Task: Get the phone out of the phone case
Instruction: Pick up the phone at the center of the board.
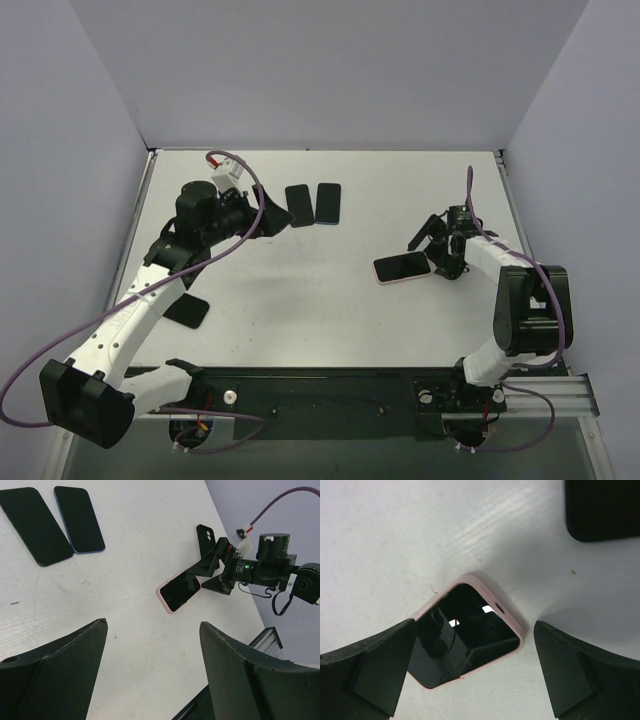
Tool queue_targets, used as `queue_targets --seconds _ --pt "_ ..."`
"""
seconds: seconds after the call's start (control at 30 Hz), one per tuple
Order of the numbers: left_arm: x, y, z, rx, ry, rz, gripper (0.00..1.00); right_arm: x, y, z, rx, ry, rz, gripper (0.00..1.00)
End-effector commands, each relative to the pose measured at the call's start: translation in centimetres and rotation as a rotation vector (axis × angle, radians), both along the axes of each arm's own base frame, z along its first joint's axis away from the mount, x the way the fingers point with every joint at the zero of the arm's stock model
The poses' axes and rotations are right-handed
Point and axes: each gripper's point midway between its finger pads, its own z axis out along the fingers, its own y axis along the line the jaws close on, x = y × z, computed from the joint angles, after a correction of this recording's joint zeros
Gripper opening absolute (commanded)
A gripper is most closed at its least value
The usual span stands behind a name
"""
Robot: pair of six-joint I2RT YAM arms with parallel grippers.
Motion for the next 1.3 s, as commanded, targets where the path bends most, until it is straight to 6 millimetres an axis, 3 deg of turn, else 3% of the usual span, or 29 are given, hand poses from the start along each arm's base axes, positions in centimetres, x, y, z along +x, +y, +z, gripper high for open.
queue_targets --seconds 0.0,0.1,0.17,0.27,0.3,0.5,0.57,0.67,0.7,0.8,0.87,1.0,1.13,1.27 --pt "0.1 -0.3 1.6 -0.017 -0.066 -0.013 0.85 2.3 1.5 0.8 0.052 -0.044 0.159 0.97" --pt "0.1 -0.3 1.5 -0.011 -0.067 -0.013 0.85 2.5 2.7 0.4 0.104 -0.039 0.199 0.97" --pt "0.1 -0.3 1.7 -0.014 -0.068 -0.015 0.85 1.5 3.9 0.2 0.143 -0.020 0.218 0.97" --pt "0.0 -0.4 1.6 -0.015 -0.063 -0.019 0.85 -0.7 5.7 0.4 0.178 -0.005 0.248 0.97" --pt "0.0 -0.4 1.7 -0.017 -0.063 -0.022 0.85 -2.3 6.8 0.0 0.180 0.024 0.266 0.97" --pt "-0.1 -0.8 1.4 -0.028 -0.039 -0.043 0.84 -6.7 13.0 2.4 0.194 -0.009 0.444 0.97" --pt "0.0 -0.8 1.3 -0.024 -0.035 -0.042 0.84 -7.3 12.8 3.1 0.123 -0.008 0.484 0.97" --pt "0.0 -0.7 1.3 -0.023 -0.038 -0.035 0.84 -7.6 10.3 3.3 -0.028 0.030 0.513 0.97" --pt "0.0 -0.7 1.3 -0.020 -0.041 -0.035 0.84 -6.8 9.5 3.8 -0.102 0.013 0.562 0.97" --pt "0.1 -0.6 1.4 -0.016 -0.048 -0.030 0.84 -6.4 9.2 3.9 -0.179 0.048 0.760 0.98" --pt "0.0 -0.5 1.4 -0.014 -0.051 -0.030 0.84 -5.8 9.7 3.6 -0.191 0.088 0.856 0.98" --pt "0.1 -0.3 1.6 -0.013 -0.060 -0.023 0.84 -3.1 12.9 3.4 -0.099 0.035 0.967 0.98" --pt "0.2 -0.1 1.4 0.001 -0.064 -0.011 0.84 -2.5 15.3 0.9 -0.041 0.099 1.053 0.98" --pt "0.2 -0.3 1.2 0.001 -0.058 -0.017 0.84 -2.8 17.4 0.2 -0.102 0.112 1.118 0.98"
